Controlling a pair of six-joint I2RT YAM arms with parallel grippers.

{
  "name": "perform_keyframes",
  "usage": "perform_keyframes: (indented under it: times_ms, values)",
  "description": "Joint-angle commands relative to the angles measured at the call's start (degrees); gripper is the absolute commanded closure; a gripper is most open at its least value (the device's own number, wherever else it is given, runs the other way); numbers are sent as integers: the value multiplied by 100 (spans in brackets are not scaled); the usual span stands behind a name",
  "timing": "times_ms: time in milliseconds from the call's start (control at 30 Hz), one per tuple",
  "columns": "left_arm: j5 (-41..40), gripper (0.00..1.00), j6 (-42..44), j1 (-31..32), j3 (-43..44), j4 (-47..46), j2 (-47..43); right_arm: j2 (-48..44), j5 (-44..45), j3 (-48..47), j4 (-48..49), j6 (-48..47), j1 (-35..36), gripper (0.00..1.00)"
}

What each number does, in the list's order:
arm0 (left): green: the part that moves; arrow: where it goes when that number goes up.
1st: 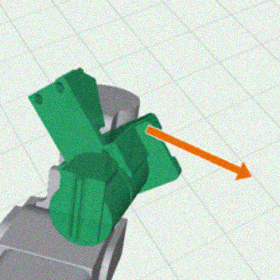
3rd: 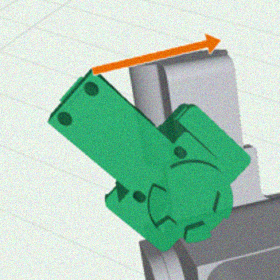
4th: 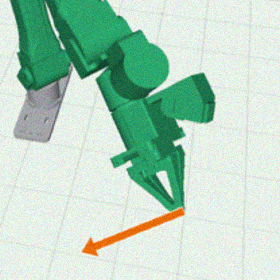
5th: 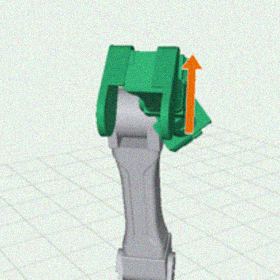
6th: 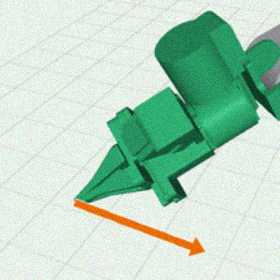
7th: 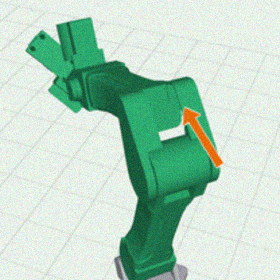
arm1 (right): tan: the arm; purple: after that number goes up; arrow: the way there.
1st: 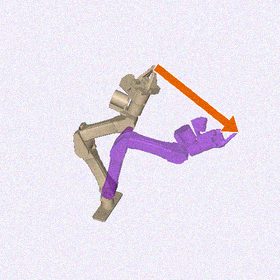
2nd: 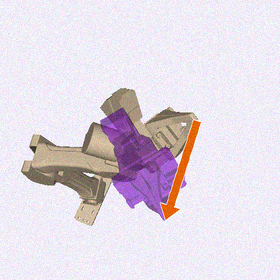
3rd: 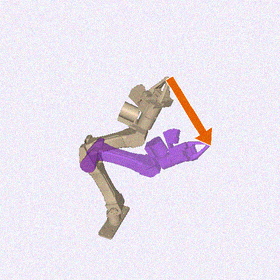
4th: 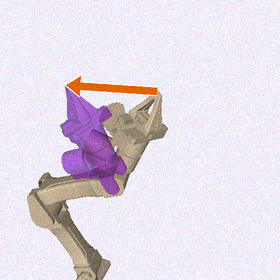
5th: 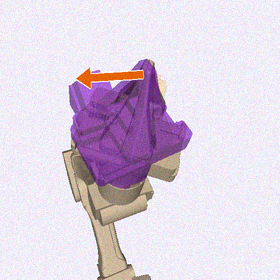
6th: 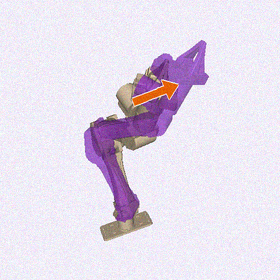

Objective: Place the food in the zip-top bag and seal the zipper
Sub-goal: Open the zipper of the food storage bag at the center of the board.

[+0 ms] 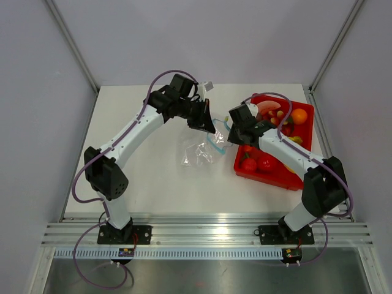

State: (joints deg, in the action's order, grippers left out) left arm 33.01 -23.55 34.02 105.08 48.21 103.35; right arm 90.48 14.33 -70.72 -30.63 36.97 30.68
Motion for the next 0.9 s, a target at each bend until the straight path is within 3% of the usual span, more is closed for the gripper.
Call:
perform_keyframes:
  times_ms: [0,267,600,733,867]
  values:
    - [706,100,-149,26,154,-407,-8,-276,115,233,285,267,17,100]
    - [48,100,122,61,-180,-276,413,-689,-466,506,690,416,17,97]
    - [-515,100,228,280,-242,-224,546,-830,-598,638,646,434,17,78]
    - [-577,100,228,324,-251,-206,546,-926,-703,735,655,469,35,56]
    - [-630,100,237,351,-286,-198,528,-1207,-616,700,541,443,123,56]
